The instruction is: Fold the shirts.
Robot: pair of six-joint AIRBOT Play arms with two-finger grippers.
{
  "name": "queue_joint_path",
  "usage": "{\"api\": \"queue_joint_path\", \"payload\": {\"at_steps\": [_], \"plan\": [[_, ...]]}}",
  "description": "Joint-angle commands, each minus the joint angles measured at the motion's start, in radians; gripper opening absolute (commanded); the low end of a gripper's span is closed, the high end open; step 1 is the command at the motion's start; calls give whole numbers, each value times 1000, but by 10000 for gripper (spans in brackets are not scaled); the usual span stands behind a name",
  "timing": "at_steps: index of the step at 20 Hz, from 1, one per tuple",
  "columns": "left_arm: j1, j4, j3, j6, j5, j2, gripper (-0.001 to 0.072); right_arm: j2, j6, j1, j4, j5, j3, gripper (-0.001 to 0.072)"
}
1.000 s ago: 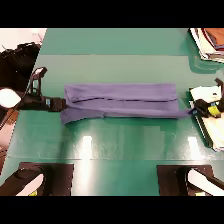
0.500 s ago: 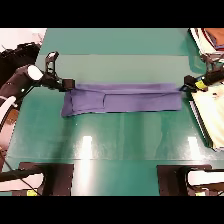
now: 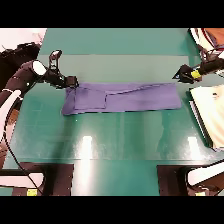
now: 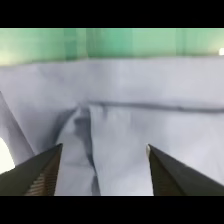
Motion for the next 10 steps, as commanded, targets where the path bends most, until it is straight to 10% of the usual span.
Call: {"api": "queue_joint_path", "payload": {"at_steps": [1, 2, 3, 10], "plan": [[0, -10, 24, 2, -112, -3, 505, -11, -37, -68, 32, 126, 11, 537], [0, -11, 24, 3, -122, -3, 173, -11, -37, -94, 32, 137, -10, 538], [-1, -16, 24, 3, -120, -3, 40, -11, -37, -119, 34, 143, -40, 558], [-40, -163, 24, 47, -69, -5, 38, -13, -103, -146, 109, 1, -291, 594]]}}
